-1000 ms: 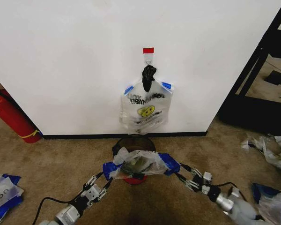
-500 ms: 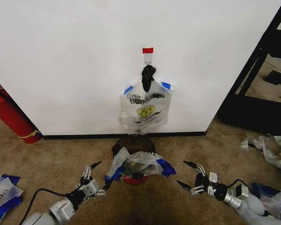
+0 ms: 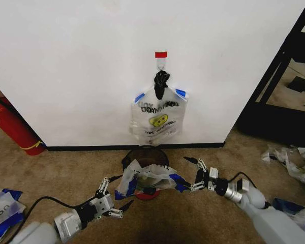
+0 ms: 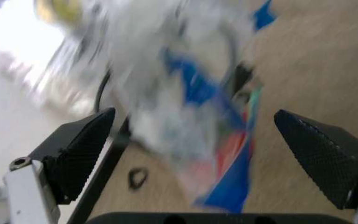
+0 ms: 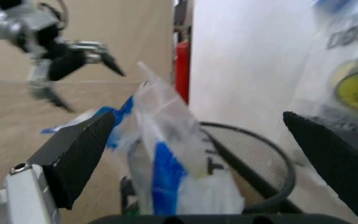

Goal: Pick up the garbage bag from the wall and place it over the trash bin.

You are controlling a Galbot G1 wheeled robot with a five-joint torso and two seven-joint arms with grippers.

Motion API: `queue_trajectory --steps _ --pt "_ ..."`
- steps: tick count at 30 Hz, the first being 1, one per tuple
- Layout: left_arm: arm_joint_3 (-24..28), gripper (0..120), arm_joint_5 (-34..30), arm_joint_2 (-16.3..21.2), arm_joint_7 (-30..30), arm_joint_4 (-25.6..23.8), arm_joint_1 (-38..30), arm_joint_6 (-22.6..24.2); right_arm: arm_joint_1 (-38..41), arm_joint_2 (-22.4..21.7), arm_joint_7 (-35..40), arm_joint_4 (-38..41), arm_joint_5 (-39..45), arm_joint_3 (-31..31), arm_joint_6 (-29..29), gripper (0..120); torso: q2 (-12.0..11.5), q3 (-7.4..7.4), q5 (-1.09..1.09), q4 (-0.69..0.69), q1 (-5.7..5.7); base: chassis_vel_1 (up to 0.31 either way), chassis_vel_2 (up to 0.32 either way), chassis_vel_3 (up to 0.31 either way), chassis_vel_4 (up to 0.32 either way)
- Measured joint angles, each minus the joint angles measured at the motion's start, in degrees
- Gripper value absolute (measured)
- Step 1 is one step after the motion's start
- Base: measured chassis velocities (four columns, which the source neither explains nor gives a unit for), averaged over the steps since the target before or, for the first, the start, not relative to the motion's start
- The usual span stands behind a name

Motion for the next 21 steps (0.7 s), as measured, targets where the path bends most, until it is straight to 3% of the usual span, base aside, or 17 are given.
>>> queue_trajectory --steps 1,2,4,6,8,10,14,16,21 --pt "0.00 100 0.00 0.00 0.00 0.00 0.00 0.00 0.00 0.00 0.00 0.00 0.00 0.00 0.00 100 0.00 0.00 0.00 0.00 0.00 0.000 0.000 0.000 0.000" --pt "0.83 100 -0.44 0.09 -5.87 0.56 0.25 1.60 0.62 -0.11 -1.21 -0.23 -0.63 -0.57 -0.90 100 0.00 0.00 0.00 0.00 0.00 0.000 0.000 0.000 0.000" --pt "1.95 100 -1.45 0.00 -10.24 0.03 0.51 3.41 0.95 -0.07 -1.42 -0.34 -0.99 -0.96 -1.01 100 0.00 0.00 0.01 0.02 0.00 0.000 0.000 0.000 0.000" --pt "5.53 100 -8.56 -1.08 -23.02 -5.44 0.47 12.87 2.06 0.64 -0.93 -0.81 -2.34 -2.61 -0.76 100 0.00 0.00 0.00 0.04 0.00 0.000 0.000 0.000 0.000" --pt "6.10 100 -10.40 -1.33 -24.93 -6.73 0.30 14.71 2.21 0.76 -0.76 -0.87 -2.54 -2.89 -0.69 100 0.00 0.00 0.01 0.04 0.00 0.000 0.000 0.000 0.000" --pt "8.61 100 -19.73 -2.47 -31.52 -12.66 -0.85 21.36 3.58 1.71 0.51 -1.09 -3.71 -5.04 -0.51 93 0.00 -0.01 0.03 0.02 0.00 0.000 0.000 0.000 0.000" --pt "12.04 100 -28.49 -2.90 -33.54 -16.01 -2.82 25.20 7.09 2.82 1.33 -2.60 -5.29 -8.76 -0.80 78 0.00 -0.01 0.02 0.03 0.00 0.000 0.000 0.000 0.000" --pt "12.66 100 -29.27 -2.90 -33.54 -16.01 -3.33 25.66 7.84 2.97 1.36 -3.08 -5.56 -9.23 -0.84 74 0.00 0.00 0.02 0.04 0.00 0.000 0.000 0.000 0.000" --pt "19.89 99 -33.35 -2.95 -37.71 -14.55 -10.45 31.04 12.08 3.55 1.45 -6.06 -5.87 -11.76 -1.42 52 -0.01 0.00 0.01 0.02 0.00 0.000 0.000 0.000 0.000"
